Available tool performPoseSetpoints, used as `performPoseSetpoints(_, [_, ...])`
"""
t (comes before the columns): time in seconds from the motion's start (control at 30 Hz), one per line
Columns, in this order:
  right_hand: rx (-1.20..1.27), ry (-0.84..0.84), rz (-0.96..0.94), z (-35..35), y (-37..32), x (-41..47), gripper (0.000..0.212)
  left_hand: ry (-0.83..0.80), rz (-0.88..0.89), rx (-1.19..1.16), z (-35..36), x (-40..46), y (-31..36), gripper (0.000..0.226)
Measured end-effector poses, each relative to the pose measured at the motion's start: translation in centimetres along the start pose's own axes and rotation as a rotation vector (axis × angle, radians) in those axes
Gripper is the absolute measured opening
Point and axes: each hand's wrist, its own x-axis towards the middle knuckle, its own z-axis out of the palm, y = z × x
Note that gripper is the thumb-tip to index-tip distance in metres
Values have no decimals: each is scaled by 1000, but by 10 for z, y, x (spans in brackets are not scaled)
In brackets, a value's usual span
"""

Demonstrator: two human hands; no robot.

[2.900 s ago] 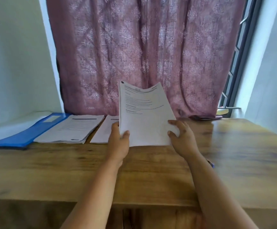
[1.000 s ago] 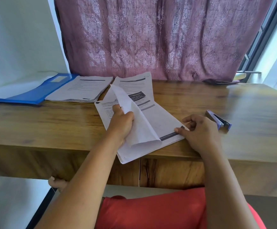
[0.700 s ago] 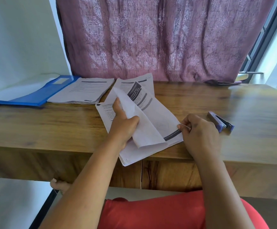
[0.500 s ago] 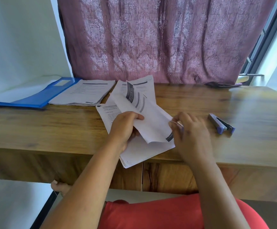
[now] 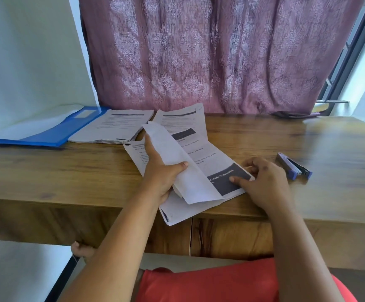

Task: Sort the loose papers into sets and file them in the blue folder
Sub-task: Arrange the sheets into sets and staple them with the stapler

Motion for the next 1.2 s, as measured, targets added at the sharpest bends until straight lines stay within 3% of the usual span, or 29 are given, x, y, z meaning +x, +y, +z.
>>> performPoseSetpoints(0.07, [15,48,-9,3,0,-1,24,-47,-3,69,1,0,0,95])
performPoseSetpoints(0.17, [-123,127,-56,3,-6,-4,10,-43,-33,120,3,1,-1,41])
performPoseSetpoints(0.27, [-77,127,-309,5,-19,-16,1,-21,-85,63,4,-1,3,13])
performPoseSetpoints(0.3, [-13,51,-413,7,-26,-21,2,-24,-101,32,5,-2,6,17])
performPoseSetpoints(0.37, [129,-152,-524,16,-35,-32,5,-25,-117,37,4,-1,7,46])
performPoseSetpoints(0.47, [251,-348,-486,18,-38,-36,10,-1,-57,101,3,-1,5,37])
performPoseSetpoints(0.5, [328,-389,-427,15,-37,-33,18,-4,-42,116,1,-1,3,53])
performPoseSetpoints(0.57, [550,-345,-272,7,-33,-25,38,-11,-35,125,0,-2,3,87])
performPoseSetpoints(0.63, [444,-119,-174,2,-21,-11,48,-19,-46,106,-1,-2,5,101])
performPoseSetpoints(0.7, [1,36,-79,-1,-5,1,32,-59,-53,108,-1,-3,7,91])
performPoseSetpoints(0.77, [-156,0,10,-3,6,4,29,-88,-49,136,0,-5,6,65])
performPoseSetpoints(0.83, [-115,-49,53,-4,9,1,40,-50,-53,110,1,-6,7,43])
performPoseSetpoints(0.93, [-71,-49,47,-5,5,1,44,35,-73,-17,-1,-6,9,37])
performPoseSetpoints(1.07, [-5,-21,-5,-4,1,-2,31,37,-66,-16,-1,-5,8,37])
performPoseSetpoints(1.2, [-104,36,-51,1,-4,-7,16,20,-79,16,0,-4,7,37])
